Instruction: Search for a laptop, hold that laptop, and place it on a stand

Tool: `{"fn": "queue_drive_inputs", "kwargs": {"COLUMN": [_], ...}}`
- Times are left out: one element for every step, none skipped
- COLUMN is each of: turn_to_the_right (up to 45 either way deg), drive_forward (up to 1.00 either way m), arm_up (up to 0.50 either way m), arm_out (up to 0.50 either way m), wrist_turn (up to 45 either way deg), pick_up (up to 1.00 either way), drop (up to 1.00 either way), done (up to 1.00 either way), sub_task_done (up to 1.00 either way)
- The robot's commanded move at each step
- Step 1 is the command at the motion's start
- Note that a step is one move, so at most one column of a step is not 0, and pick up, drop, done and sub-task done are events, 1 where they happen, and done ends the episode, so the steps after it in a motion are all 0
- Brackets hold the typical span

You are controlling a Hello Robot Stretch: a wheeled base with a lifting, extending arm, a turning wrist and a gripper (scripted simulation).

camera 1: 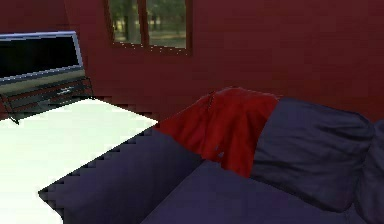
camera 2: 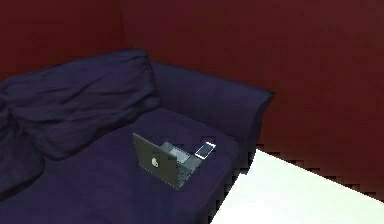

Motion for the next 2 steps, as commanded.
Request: {"fn": "queue_drive_inputs", "kwargs": {"turn_to_the_right": [0.0,0.0], "drive_forward": [0.0,0.0], "arm_up": [0.0,0.0], "arm_out": [0.38,0.0], "wrist_turn": [0.0,45.0], "pick_up": [0.0,0.0], "drop": [0.0,0.0], "done": [0.0,0.0], "sub_task_done": [0.0,0.0]}}
